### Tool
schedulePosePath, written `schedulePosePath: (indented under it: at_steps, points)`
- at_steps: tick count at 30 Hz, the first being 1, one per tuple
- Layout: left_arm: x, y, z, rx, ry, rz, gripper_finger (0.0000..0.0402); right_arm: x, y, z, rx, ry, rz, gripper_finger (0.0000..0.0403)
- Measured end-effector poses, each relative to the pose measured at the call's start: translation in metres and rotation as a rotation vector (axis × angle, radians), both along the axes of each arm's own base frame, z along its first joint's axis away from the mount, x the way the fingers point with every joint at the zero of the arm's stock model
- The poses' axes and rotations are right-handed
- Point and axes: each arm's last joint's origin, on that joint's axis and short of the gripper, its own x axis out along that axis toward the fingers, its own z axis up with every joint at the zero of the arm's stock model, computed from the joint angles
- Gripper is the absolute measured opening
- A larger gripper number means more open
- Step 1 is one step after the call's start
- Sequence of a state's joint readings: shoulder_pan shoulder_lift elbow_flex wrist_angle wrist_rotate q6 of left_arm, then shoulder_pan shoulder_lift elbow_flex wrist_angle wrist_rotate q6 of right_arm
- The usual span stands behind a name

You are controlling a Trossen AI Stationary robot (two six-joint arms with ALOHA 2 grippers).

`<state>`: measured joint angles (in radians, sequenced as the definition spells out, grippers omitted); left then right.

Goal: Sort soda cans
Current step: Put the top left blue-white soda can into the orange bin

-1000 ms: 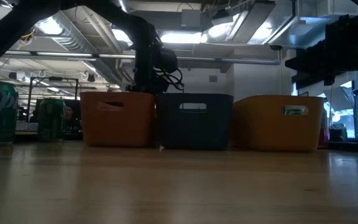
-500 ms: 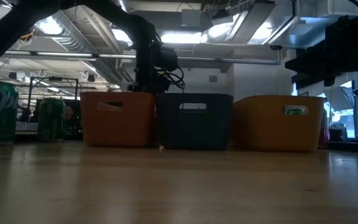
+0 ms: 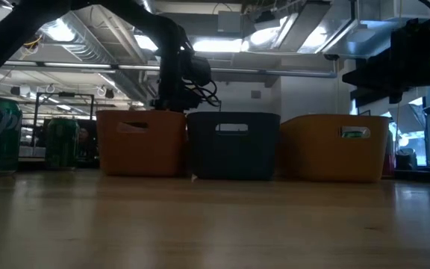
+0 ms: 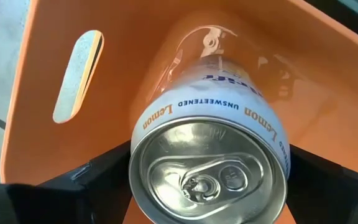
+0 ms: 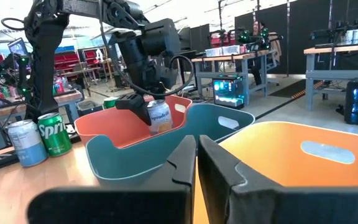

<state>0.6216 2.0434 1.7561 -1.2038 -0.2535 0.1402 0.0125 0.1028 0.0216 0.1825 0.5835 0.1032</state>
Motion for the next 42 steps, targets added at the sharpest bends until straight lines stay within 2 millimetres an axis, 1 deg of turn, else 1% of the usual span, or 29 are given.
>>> schedulePosePath:
  at_steps: [8,15,19,21,25,29,32,37,40,42]
  points:
    - [0.001,0.000,0.000,0.003,0.000,-0.023,0.0339,0.000,0.000,0.000,0.000,0.000,0.000,0.0019]
    - [0.001,0.000,0.000,0.004,-0.001,-0.018,0.0383,0.000,0.000,0.000,0.000,0.001,0.000,0.0019]
    - [-0.005,-0.004,0.007,-0.025,0.036,-0.002,0.0391,0.000,0.000,0.000,0.000,0.001,0.000,0.0019]
    - [-0.010,-0.007,0.020,-0.019,0.027,0.015,0.0392,0.000,0.000,0.000,0.000,0.001,0.000,0.0019]
    - [-0.026,-0.018,0.054,0.018,-0.018,0.024,0.0392,0.000,0.000,0.000,0.000,0.001,0.000,0.0019]
    - [-0.046,-0.036,0.094,0.066,-0.090,0.032,0.0392,0.000,0.000,-0.002,-0.026,0.035,-0.002,0.0019]
    - [-0.062,-0.051,0.116,0.079,-0.132,0.061,0.0392,0.000,0.000,-0.002,-0.029,0.037,-0.003,0.0019]
    - [-0.083,-0.074,0.142,0.096,-0.187,0.121,0.0392,0.000,0.000,-0.002,-0.030,0.040,-0.002,0.0019]
    - [-0.089,-0.087,0.149,0.089,-0.199,0.164,0.0392,0.000,0.000,-0.002,-0.031,0.040,-0.002,0.0019]
    - [-0.091,-0.099,0.152,0.075,-0.191,0.176,0.0392,0.000,0.000,-0.002,-0.031,0.039,0.006,0.0019]
